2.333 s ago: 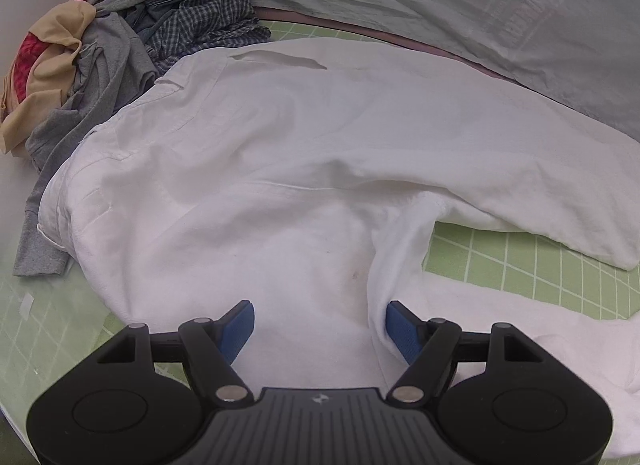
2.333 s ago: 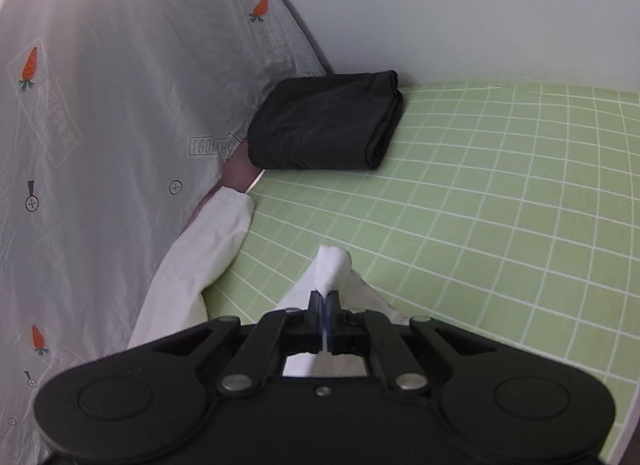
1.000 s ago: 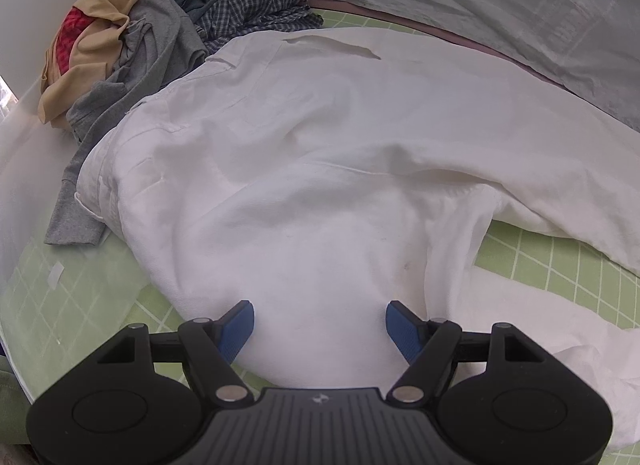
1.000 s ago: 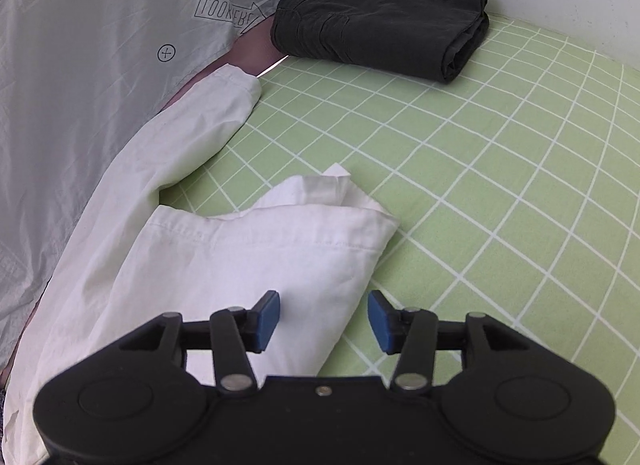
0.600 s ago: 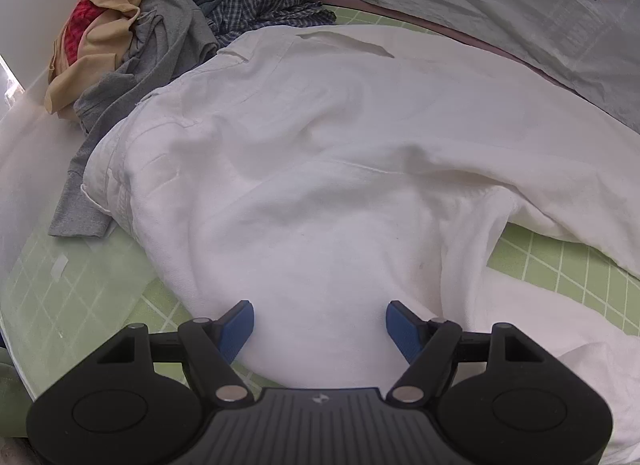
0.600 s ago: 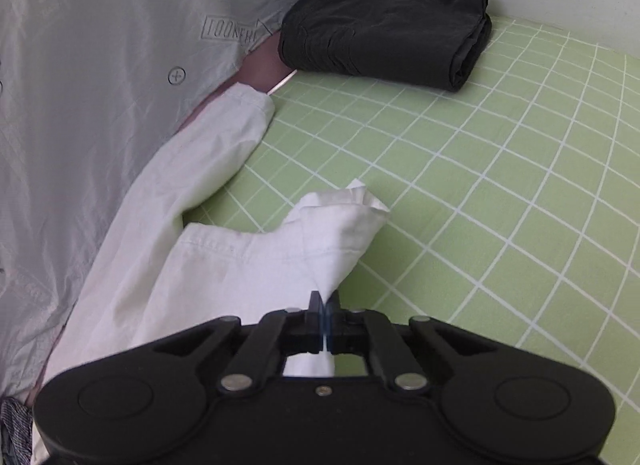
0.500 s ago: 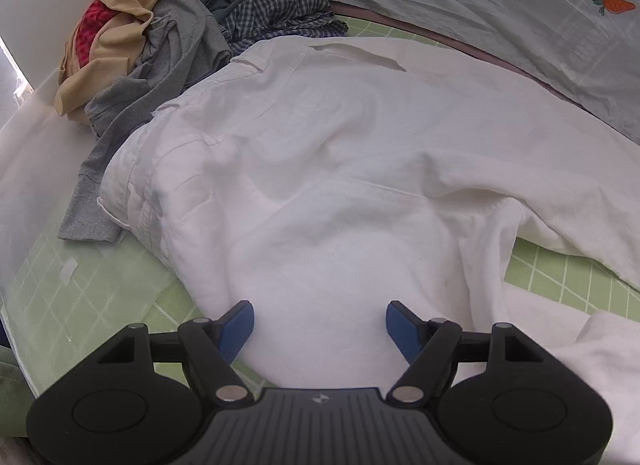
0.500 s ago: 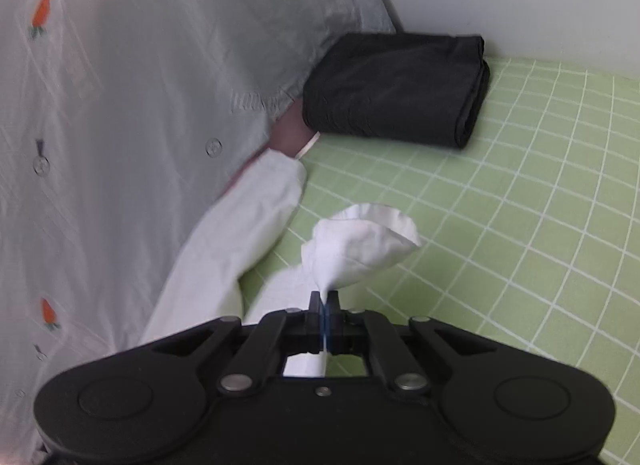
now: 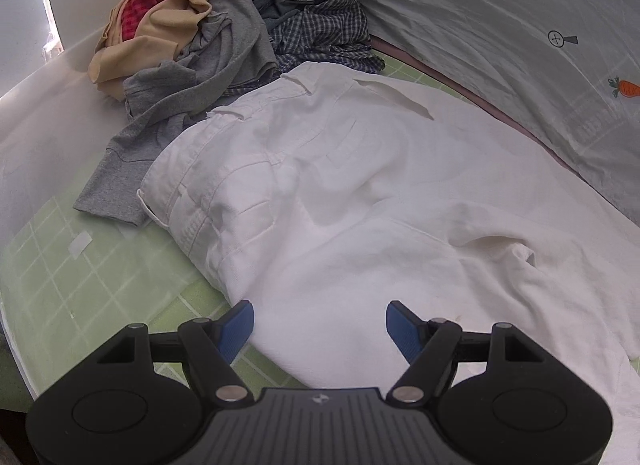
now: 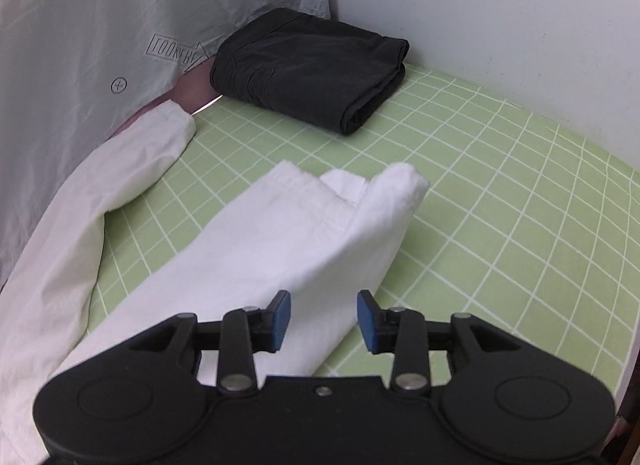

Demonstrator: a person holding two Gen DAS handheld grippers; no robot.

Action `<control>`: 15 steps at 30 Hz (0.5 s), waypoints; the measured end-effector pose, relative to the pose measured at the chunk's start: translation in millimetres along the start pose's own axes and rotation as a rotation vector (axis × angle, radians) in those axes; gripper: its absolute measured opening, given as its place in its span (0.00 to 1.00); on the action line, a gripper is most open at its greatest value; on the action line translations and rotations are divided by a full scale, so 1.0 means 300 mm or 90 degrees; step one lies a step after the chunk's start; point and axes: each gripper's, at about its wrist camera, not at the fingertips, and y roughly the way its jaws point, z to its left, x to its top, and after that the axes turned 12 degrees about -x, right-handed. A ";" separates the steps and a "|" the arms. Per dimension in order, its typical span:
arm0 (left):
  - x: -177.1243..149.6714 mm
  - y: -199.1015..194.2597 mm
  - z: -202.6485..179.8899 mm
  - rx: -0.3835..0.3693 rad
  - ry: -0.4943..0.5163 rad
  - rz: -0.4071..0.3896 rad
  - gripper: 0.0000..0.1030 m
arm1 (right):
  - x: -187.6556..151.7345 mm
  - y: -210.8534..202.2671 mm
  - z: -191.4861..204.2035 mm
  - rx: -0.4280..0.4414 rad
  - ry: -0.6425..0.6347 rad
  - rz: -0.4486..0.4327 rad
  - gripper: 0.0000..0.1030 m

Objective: Fold clothes

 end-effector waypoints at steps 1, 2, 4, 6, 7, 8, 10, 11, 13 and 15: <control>0.001 -0.009 0.014 0.002 -0.008 -0.002 0.72 | -0.032 0.002 -0.013 0.011 0.012 0.014 0.40; 0.003 -0.019 0.025 0.014 -0.012 -0.006 0.72 | -0.054 0.006 -0.012 0.018 0.022 0.027 0.42; 0.006 -0.040 0.048 0.040 -0.018 -0.014 0.73 | -0.095 0.013 -0.007 0.030 0.042 0.053 0.47; 0.007 -0.057 0.087 0.047 -0.027 -0.022 0.79 | -0.136 0.020 -0.002 0.042 0.062 0.080 0.52; 0.008 -0.057 0.108 0.043 -0.038 -0.022 0.80 | -0.145 0.026 0.004 0.040 0.061 0.083 0.52; 0.008 -0.056 0.130 0.038 -0.049 -0.022 0.80 | -0.149 0.032 0.007 0.040 0.064 0.083 0.53; 0.008 -0.030 0.152 0.027 -0.072 -0.019 0.80 | -0.152 0.044 0.006 0.048 0.087 0.082 0.57; 0.008 -0.012 0.160 0.021 -0.084 -0.017 0.80 | -0.152 0.051 0.001 0.058 0.107 0.083 0.61; 0.009 0.023 0.176 0.009 -0.109 -0.012 0.80 | -0.144 0.072 -0.012 0.081 0.150 0.087 0.64; 0.009 0.059 0.192 -0.002 -0.133 -0.007 0.80 | -0.130 0.090 -0.016 0.098 0.176 0.086 0.67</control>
